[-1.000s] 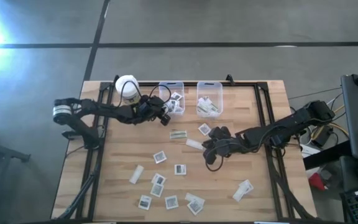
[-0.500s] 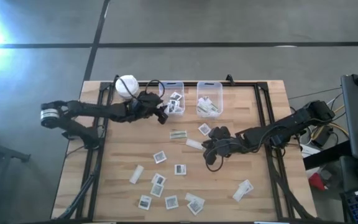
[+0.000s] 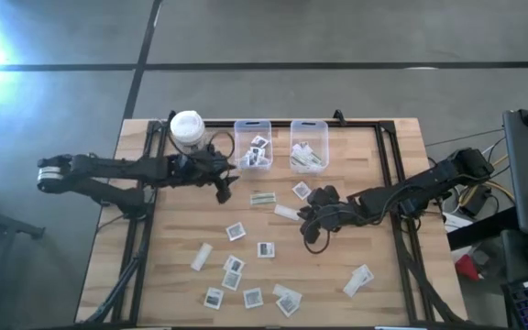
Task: Pick & Place First Aid Supplies
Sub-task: Put the bandage into the right transparent bin
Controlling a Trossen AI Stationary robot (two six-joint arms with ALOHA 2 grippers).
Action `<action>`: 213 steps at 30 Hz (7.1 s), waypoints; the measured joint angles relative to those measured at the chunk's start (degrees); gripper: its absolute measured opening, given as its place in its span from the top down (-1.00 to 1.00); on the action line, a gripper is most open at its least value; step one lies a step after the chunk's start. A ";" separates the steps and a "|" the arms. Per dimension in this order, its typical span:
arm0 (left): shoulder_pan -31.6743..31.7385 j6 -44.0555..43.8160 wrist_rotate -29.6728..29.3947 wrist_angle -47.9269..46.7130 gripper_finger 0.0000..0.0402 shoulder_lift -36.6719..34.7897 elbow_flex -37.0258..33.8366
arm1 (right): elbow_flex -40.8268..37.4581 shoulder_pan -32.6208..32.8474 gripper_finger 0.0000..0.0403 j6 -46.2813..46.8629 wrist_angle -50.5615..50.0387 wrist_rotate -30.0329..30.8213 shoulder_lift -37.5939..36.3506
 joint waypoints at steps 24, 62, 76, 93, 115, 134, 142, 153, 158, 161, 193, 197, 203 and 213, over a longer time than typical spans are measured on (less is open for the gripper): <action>-30.39 -17.16 -0.38 -11.44 0.20 -0.12 -1.89 | 0.00 2.37 0.30 -18.21 0.09 -4.88 0.00; -34.28 -23.06 -0.72 -10.97 0.20 -0.10 -4.21 | 16.93 -2.86 0.30 -23.12 -17.61 -5.94 24.29; -34.29 -23.59 -0.72 -10.83 0.20 -0.10 -5.28 | 18.16 -5.94 0.30 -24.18 -18.50 -6.30 28.39; -34.27 -24.64 -0.70 -10.13 0.20 -0.10 -6.86 | 16.96 -7.90 0.31 -23.21 -17.97 -10.46 29.08; -34.28 -25.21 -0.70 -10.00 0.20 -0.10 -6.96 | 14.84 -11.41 0.90 -21.12 -17.25 -14.52 28.53; -34.28 -25.33 -0.68 -10.06 0.20 -0.08 -6.96 | 17.47 -10.28 0.96 -22.63 -22.27 -15.08 23.02; -34.28 -25.39 -0.68 -9.92 0.20 -0.08 -6.96 | 17.09 -10.33 0.96 -22.94 -23.20 -12.47 14.62; -34.28 -25.43 -0.68 -9.94 0.20 -0.08 -6.96 | 17.03 -14.74 0.96 -21.85 -22.97 3.28 0.78; -34.29 -25.43 -0.68 -9.94 0.20 -0.08 -6.96 | 17.03 -19.19 0.96 -21.58 -22.73 8.57 -2.96; -34.29 -25.43 -0.68 -9.94 0.20 -0.08 -6.96 | 17.03 -22.08 0.96 -21.56 -22.51 11.16 -3.79; -34.27 -25.40 -0.66 -9.99 0.20 -0.08 -6.96 | 17.03 -40.19 0.96 -18.24 -23.15 -13.63 15.65; -34.29 -25.40 -0.66 -9.99 0.20 -0.08 -6.96 | 17.03 -40.19 0.96 -18.37 -23.12 -14.08 16.33; -34.29 -25.40 -0.67 -9.99 0.20 -0.08 -6.96 | 17.05 -40.28 0.96 -18.15 -23.12 -14.94 16.26; -34.29 -25.36 -0.66 -9.99 0.20 -0.08 -6.96 | 17.05 -40.89 0.85 -15.24 -24.12 -15.37 16.24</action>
